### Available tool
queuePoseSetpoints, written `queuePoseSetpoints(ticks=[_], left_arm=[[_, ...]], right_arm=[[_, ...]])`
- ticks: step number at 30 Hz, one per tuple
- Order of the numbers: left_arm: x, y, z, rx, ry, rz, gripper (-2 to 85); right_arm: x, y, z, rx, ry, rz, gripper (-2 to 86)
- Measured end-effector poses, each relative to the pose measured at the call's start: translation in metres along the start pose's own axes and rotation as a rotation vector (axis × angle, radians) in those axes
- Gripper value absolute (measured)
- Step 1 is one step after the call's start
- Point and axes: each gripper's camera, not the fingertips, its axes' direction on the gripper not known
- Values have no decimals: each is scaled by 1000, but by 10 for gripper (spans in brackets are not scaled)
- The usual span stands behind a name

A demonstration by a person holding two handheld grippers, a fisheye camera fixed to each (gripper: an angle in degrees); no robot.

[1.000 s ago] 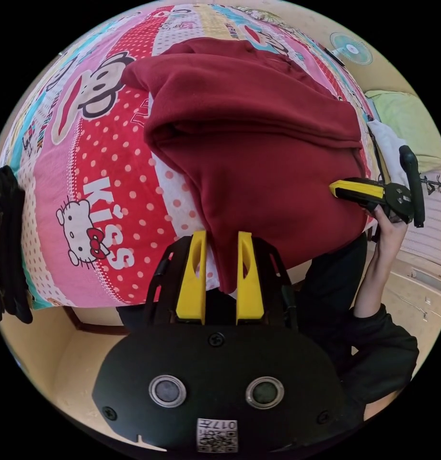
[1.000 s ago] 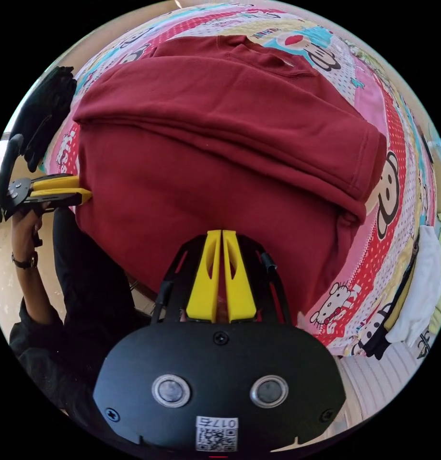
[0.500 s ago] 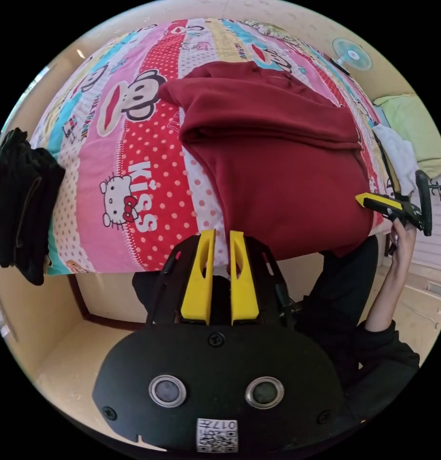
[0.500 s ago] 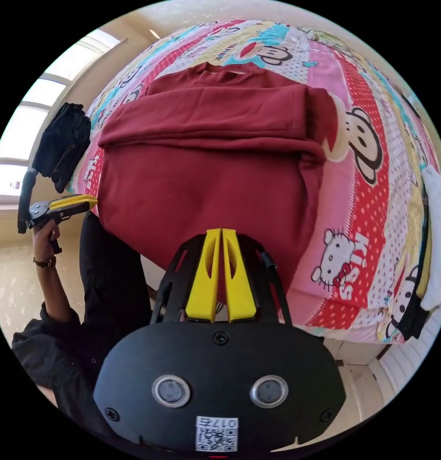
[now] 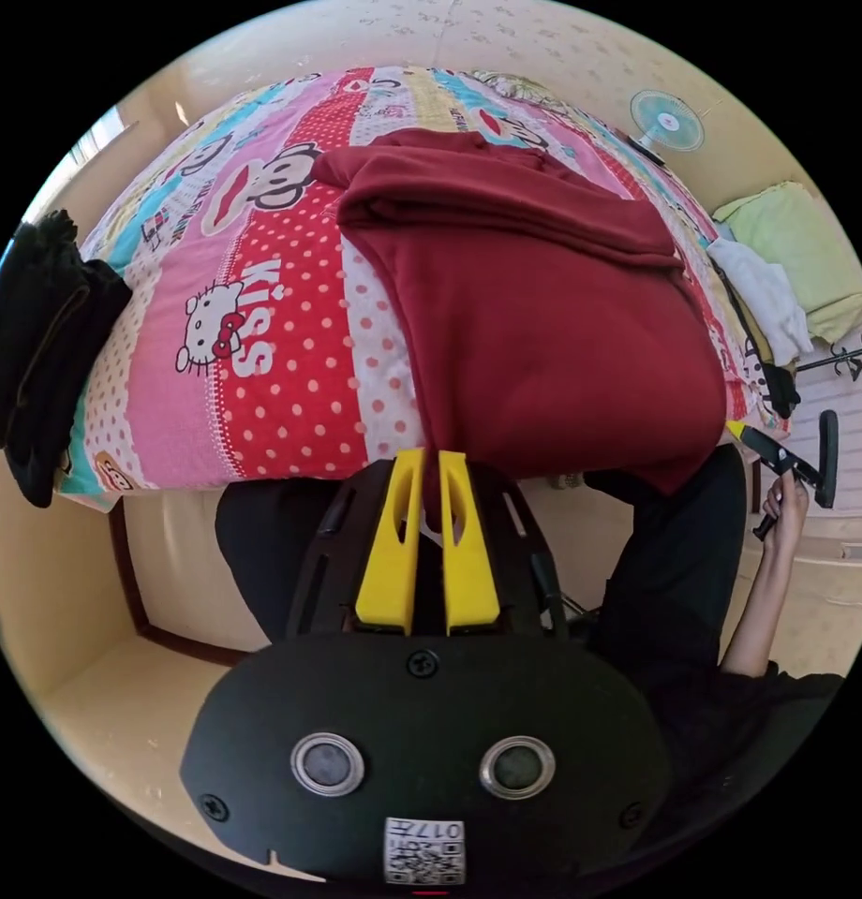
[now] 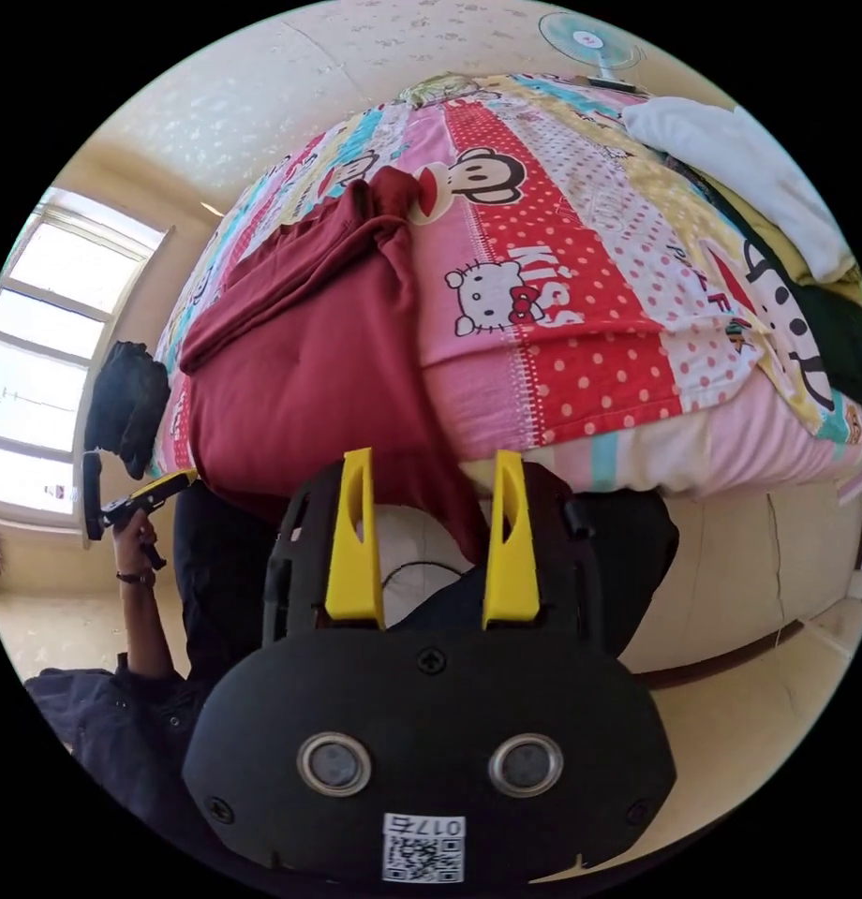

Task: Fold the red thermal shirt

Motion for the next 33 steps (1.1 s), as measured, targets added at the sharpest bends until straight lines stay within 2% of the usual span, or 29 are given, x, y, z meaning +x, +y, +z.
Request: queuePoseSetpoints(ticks=[5,10,12,13,19,21,24,27,28,30,31,33], left_arm=[[-23,-1,49,-156,157,24,86],[-25,4,113,-254,190,41,89],[-24,12,118,-217,112,41,55],[-25,16,118,-186,78,42,38],[-48,31,101,-166,225,158,12],[-56,36,80,-153,336,204,8],[-71,40,20,2,441,264,5],[-85,24,-32,175,330,299,11],[-90,9,-39,209,229,327,18],[-105,-18,-31,190,88,291,30],[-121,-33,-20,150,36,203,36],[-142,-39,-2,108,49,127,51]], right_arm=[[6,1,8,-33,-49,-12,163],[-3,3,6,-70,59,-69,132],[-9,3,7,-169,100,-130,62],[-10,4,6,-175,99,-148,57],[-1,20,-46,-95,-57,-211,34],[-2,27,-86,3,-229,-328,31],[0,21,-132,113,-228,-378,30],[14,-11,-164,189,-229,-335,32],[17,-21,-167,198,-243,-337,33],[24,-62,-165,179,-229,-335,40],[27,-71,-161,173,-225,-321,44],[46,-93,-146,129,-301,-262,63]])
